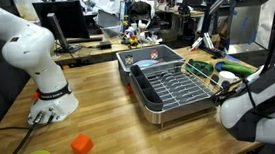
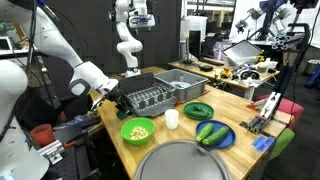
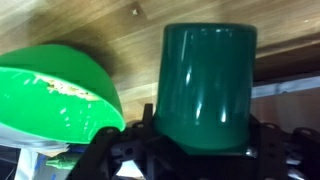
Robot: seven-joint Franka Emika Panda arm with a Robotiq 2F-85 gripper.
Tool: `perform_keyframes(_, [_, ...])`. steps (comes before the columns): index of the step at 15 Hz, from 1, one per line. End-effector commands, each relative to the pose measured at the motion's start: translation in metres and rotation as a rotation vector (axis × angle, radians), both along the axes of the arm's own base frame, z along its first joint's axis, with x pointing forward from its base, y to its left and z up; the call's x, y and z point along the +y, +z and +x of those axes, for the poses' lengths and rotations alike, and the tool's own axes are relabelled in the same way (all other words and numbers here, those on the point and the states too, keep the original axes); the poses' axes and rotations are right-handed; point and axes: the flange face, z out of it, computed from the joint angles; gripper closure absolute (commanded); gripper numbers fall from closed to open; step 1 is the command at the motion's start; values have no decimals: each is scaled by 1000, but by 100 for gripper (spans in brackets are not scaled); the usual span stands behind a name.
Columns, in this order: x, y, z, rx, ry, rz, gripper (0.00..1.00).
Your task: Pour the contents of the green cup into the green bowl
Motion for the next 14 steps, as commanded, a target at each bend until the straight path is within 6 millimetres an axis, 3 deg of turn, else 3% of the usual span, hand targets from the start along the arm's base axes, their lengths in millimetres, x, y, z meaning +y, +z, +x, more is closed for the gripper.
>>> perform_keyframes(1, [1, -3, 3, 2, 41, -41, 48])
perform_keyframes(14, [-27, -34, -6, 49, -31, -103, 48])
